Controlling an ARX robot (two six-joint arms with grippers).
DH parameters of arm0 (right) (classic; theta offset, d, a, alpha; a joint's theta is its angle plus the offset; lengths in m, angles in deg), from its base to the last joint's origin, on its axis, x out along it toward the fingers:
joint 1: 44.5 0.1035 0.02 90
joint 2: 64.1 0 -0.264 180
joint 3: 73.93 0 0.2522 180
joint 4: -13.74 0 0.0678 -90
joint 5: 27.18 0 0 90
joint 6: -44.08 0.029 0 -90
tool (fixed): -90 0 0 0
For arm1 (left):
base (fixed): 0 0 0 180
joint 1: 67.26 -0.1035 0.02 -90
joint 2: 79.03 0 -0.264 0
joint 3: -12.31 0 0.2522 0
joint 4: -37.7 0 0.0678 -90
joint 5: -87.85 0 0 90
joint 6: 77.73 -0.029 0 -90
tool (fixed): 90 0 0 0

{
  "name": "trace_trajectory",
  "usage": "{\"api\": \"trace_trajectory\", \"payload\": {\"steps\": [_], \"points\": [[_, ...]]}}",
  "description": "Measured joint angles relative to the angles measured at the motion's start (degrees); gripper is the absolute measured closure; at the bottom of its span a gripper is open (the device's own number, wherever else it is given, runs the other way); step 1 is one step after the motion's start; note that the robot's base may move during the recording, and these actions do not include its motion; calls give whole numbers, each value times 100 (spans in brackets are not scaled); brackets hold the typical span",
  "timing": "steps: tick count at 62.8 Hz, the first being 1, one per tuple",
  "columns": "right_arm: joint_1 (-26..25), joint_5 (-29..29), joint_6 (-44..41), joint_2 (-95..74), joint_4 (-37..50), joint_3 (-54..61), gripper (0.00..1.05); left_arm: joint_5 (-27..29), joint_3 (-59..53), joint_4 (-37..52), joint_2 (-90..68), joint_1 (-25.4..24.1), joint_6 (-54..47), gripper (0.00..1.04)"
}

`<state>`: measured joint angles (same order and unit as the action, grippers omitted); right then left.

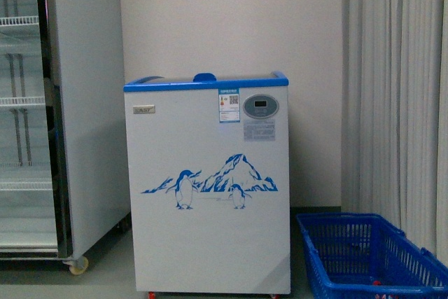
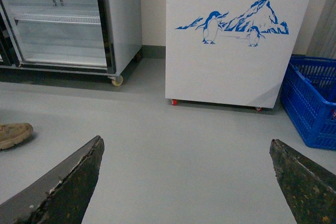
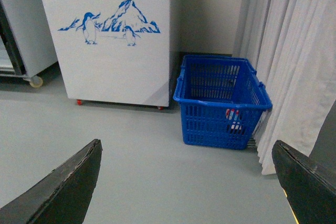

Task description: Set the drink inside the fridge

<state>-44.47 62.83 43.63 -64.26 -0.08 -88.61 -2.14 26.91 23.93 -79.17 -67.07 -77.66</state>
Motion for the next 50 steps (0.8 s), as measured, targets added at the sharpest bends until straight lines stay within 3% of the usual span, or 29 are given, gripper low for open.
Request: {"api": "trace_trajectory", "payload": {"steps": [50], "points": [[0,0,0,2,0,0,8,0,0,0,0,0,0,8]]}}
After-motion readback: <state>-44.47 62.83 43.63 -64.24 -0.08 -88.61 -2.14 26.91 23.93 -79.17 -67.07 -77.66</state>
